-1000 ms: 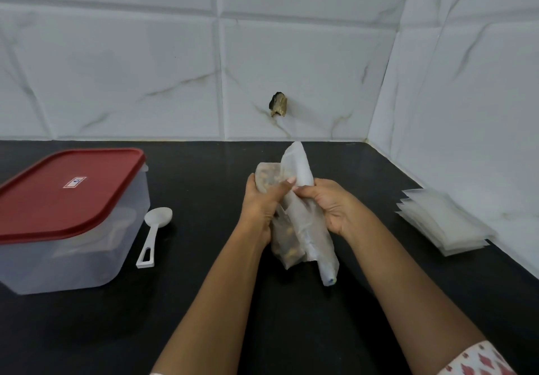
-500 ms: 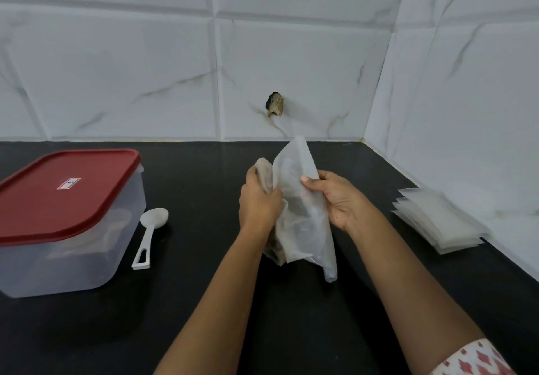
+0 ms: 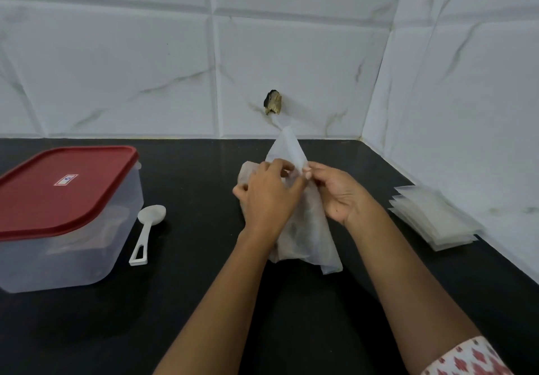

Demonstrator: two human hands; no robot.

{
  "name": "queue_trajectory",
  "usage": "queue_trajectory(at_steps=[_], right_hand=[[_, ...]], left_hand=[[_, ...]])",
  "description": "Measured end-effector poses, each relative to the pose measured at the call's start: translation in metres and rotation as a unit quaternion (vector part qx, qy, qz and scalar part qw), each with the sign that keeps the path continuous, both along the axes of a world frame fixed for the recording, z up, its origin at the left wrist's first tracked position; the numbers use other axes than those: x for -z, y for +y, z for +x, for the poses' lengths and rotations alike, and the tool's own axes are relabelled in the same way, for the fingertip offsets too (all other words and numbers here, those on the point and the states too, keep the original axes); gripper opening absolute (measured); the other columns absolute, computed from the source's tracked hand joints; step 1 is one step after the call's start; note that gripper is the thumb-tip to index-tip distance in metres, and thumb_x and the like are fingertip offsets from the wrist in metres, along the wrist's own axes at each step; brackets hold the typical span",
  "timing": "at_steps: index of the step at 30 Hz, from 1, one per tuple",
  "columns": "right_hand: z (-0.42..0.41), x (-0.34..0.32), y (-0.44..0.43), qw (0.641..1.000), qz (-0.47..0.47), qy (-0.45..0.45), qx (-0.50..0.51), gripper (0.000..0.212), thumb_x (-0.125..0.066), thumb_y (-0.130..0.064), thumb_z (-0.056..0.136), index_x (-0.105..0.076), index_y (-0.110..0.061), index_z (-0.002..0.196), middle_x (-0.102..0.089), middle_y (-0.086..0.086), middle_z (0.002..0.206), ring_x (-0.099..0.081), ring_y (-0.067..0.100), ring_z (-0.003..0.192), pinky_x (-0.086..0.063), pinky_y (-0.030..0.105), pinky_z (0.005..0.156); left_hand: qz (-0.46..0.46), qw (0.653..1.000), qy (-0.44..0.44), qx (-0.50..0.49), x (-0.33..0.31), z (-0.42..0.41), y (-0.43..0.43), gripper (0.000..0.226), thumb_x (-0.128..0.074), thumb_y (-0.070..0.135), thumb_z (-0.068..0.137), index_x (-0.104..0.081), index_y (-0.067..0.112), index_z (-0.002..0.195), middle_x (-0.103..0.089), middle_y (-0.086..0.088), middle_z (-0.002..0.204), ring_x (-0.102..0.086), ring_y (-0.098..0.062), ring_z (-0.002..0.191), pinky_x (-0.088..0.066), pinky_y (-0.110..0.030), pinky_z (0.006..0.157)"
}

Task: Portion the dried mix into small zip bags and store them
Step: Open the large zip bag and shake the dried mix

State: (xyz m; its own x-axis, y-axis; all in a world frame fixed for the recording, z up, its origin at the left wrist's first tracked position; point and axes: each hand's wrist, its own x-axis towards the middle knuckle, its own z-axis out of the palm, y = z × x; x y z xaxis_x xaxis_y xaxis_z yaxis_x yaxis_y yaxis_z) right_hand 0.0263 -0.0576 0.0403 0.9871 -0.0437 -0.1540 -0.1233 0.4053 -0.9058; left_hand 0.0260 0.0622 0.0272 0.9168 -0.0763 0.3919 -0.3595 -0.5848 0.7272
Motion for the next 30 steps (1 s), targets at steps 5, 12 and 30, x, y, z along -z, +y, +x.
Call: queue_trajectory(at_steps=[5, 12, 30], right_hand=[[0.0, 0.001, 0.001, 1.0, -0.013, 0.01, -0.008, 0.014, -0.051, 0.001, 0.089, -0.064, 0.002, 0.096, -0.068, 0.009, 0.063, -0.066, 0.016, 0.055, -0.058, 0.028, 0.056], [0.0, -0.002, -0.009, 0.997, -0.009, 0.058, -0.051, 0.035, -0.053, -0.026, 0.092, -0.061, -0.001, 0.114, -0.065, 0.01, 0.085, -0.064, 0.017, 0.069, -0.057, 0.029, 0.07], [-0.001, -0.005, -0.017, 0.998, 0.012, 0.043, -0.032, 0.023, -0.057, -0.018, 0.089, -0.064, 0.0, 0.1, -0.066, 0.015, 0.085, -0.065, 0.024, 0.073, -0.057, 0.033, 0.072]], left_hand=[[-0.05, 0.995, 0.077, 0.045, 0.002, 0.002, -0.002, 0.028, -0.059, 0.043, 0.087, -0.054, 0.019, 0.1, -0.055, 0.013, 0.084, -0.056, -0.007, 0.082, -0.03, -0.018, 0.099], [-0.118, 0.985, 0.112, 0.054, -0.001, 0.007, 0.001, 0.009, -0.057, 0.02, 0.091, -0.056, 0.014, 0.098, -0.058, 0.007, 0.083, -0.052, -0.006, 0.075, -0.049, -0.024, 0.078], [-0.078, 0.992, 0.089, 0.04, -0.002, 0.005, 0.0, 0.039, -0.038, 0.002, 0.092, -0.058, 0.032, 0.078, -0.041, 0.018, 0.086, -0.049, -0.011, 0.082, -0.042, -0.049, 0.097]])
